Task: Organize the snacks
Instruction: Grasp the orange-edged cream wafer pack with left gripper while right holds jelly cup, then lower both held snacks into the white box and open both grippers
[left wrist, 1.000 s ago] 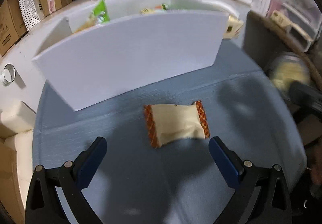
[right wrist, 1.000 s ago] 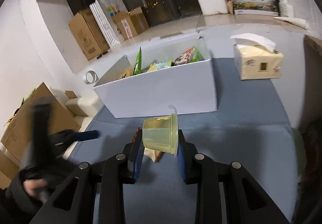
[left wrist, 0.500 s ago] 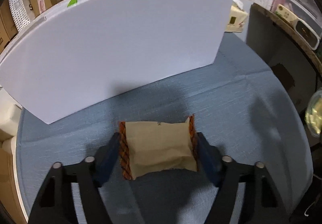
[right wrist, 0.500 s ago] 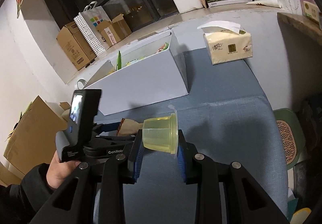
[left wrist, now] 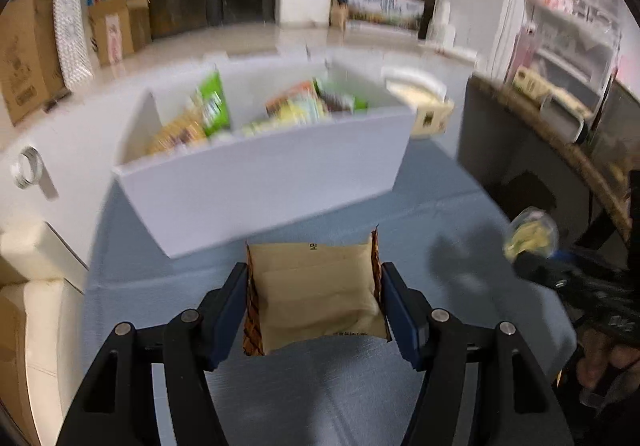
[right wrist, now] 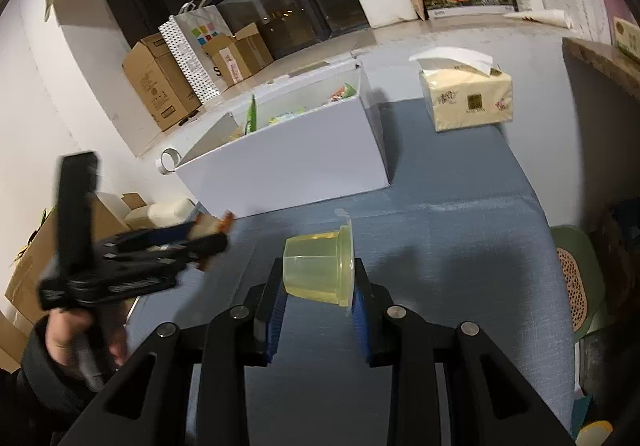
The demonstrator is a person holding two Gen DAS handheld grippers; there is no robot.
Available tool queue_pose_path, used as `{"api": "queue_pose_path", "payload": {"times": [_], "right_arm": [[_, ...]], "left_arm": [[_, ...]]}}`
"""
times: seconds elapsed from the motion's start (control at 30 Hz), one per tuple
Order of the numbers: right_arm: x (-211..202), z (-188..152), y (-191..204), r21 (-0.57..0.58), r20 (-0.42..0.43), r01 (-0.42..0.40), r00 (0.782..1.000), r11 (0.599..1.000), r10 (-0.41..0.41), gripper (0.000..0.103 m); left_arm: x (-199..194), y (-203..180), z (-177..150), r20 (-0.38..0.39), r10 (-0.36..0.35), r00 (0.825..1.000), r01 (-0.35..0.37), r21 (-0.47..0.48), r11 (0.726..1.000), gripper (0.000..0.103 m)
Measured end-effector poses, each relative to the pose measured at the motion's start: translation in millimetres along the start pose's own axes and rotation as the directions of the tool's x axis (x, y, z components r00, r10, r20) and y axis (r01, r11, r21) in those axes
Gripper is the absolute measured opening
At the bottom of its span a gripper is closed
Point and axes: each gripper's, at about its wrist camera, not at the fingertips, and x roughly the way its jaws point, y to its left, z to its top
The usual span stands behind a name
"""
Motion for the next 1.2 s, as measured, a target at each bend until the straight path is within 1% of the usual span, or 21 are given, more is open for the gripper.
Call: {"api": "queue_pose_path", "payload": {"times": [0.07, 0.13, 0.2, 0.27, 0.33, 0.4, 0.47, 0.57, 0.67, 0.73, 0.83, 0.87, 0.9, 0.97, 1.07, 1.1, 1.13, 1.2], "right_arm": [[-3, 2, 6, -0.021, 0.007, -0.002, 1.000, 1.000, 0.002, 0.032], [-6, 6, 13, -0.035, 0.013, -0.008, 1.000, 0.999, 0.009, 0.032], [-8, 10, 20, -0.053, 0.022, -0.017, 1.000, 0.998, 0.018, 0.032], [-11, 16, 29, -0.078, 0.031, -0.024, 0.999, 0.997, 0.026, 0.032], [-12, 23, 38, -0.103, 0.044, -0.028, 0.999, 0.994, 0.033, 0.032], [-12, 33, 46, -0.127, 0.057, -0.034, 0.998, 0.991, 0.042, 0.032], [-11, 45, 55, -0.149, 0.067, -0.048, 0.996, 0.988, 0.058, 0.032], [-5, 66, 67, -0.190, 0.088, -0.045, 0.994, 0.981, 0.063, 0.032], [5, 89, 73, -0.217, 0.097, -0.032, 0.994, 0.976, 0.055, 0.032], [13, 107, 75, -0.225, 0.105, -0.039, 0.992, 0.974, 0.064, 0.032], [32, 139, 76, -0.233, 0.113, -0.025, 0.992, 0.972, 0.053, 0.032], [43, 152, 73, -0.219, 0.106, -0.021, 0.993, 0.976, 0.045, 0.032], [53, 163, 69, -0.200, 0.096, -0.017, 0.995, 0.980, 0.036, 0.032], [75, 180, 62, -0.169, 0.067, 0.000, 0.998, 0.986, 0.012, 0.032], [104, 198, 57, -0.190, 0.045, 0.033, 0.999, 0.981, -0.025, 0.032], [114, 203, 56, -0.201, 0.037, 0.048, 0.998, 0.978, -0.042, 0.034], [120, 206, 53, -0.199, 0.033, 0.058, 0.998, 0.978, -0.052, 0.038], [138, 215, 40, -0.147, -0.009, 0.069, 0.997, 0.987, -0.072, 0.102]], "left_arm": [[-17, 11, 7, 0.039, -0.002, 0.999, 0.003, -0.019, 1.000, 0.070], [-37, 16, 15, 0.089, 0.022, 0.996, -0.020, -0.023, 1.000, 0.070], [-51, 21, 23, 0.127, 0.033, 0.991, -0.029, -0.028, 0.999, 0.070], [-64, 32, 31, 0.150, 0.040, 0.988, -0.033, -0.050, 0.998, 0.070], [-74, 39, 42, 0.177, 0.048, 0.983, -0.040, -0.051, 0.998, 0.070], [-75, 44, 52, 0.184, 0.063, 0.981, -0.053, -0.057, 0.997, 0.070], [-74, 49, 64, 0.196, 0.049, 0.979, -0.034, -0.078, 0.996, 0.070], [-72, 53, 82, 0.221, 0.072, 0.973, -0.057, -0.071, 0.996, 0.070], [-59, 60, 105, 0.228, 0.074, 0.971, -0.060, -0.070, 0.996, 0.070], [-41, 68, 124, 0.225, 0.082, 0.971, -0.070, -0.063, 0.996, 0.070], [-9, 81, 144, 0.183, 0.085, 0.979, -0.072, -0.078, 0.994, 0.070], [0, 84, 149, 0.173, 0.086, 0.981, -0.074, -0.076, 0.994, 0.070], [13, 88, 156, 0.156, 0.104, 0.982, -0.094, -0.071, 0.993, 0.070], [28, 92, 160, 0.131, 0.113, 0.985, -0.105, -0.066, 0.992, 0.070], [49, 95, 166, 0.087, 0.117, 0.989, -0.113, -0.043, 0.993, 0.079], [53, 96, 167, 0.069, 0.108, 0.992, -0.106, -0.035, 0.994, 0.088], [59, 96, 167, 0.047, 0.111, 0.993, -0.110, -0.030, 0.993, 0.096], [62, 97, 165, 0.037, 0.117, 0.992, -0.115, -0.029, 0.993, 0.101]]}}
